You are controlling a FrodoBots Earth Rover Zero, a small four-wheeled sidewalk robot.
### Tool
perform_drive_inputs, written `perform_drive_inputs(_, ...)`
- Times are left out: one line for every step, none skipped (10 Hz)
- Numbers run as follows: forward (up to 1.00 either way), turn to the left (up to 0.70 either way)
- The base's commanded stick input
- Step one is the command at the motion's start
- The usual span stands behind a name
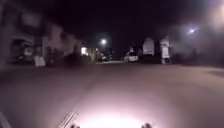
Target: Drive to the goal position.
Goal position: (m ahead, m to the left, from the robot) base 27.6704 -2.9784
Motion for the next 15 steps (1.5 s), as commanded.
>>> perform_drive_inputs(1.0,-0.35)
perform_drive_inputs(1.0,-0.04)
perform_drive_inputs(1.0,-0.17)
perform_drive_inputs(1.0,-0.36)
perform_drive_inputs(1.0,-0.4)
perform_drive_inputs(1.0,-0.28)
perform_drive_inputs(1.0,-0.01)
perform_drive_inputs(1.0,0.0)
perform_drive_inputs(1.0,0.0)
perform_drive_inputs(1.0,0.0)
perform_drive_inputs(1.0,0.0)
perform_drive_inputs(1.0,0.0)
perform_drive_inputs(1.0,0.0)
perform_drive_inputs(1.0,0.0)
perform_drive_inputs(1.0,0.0)
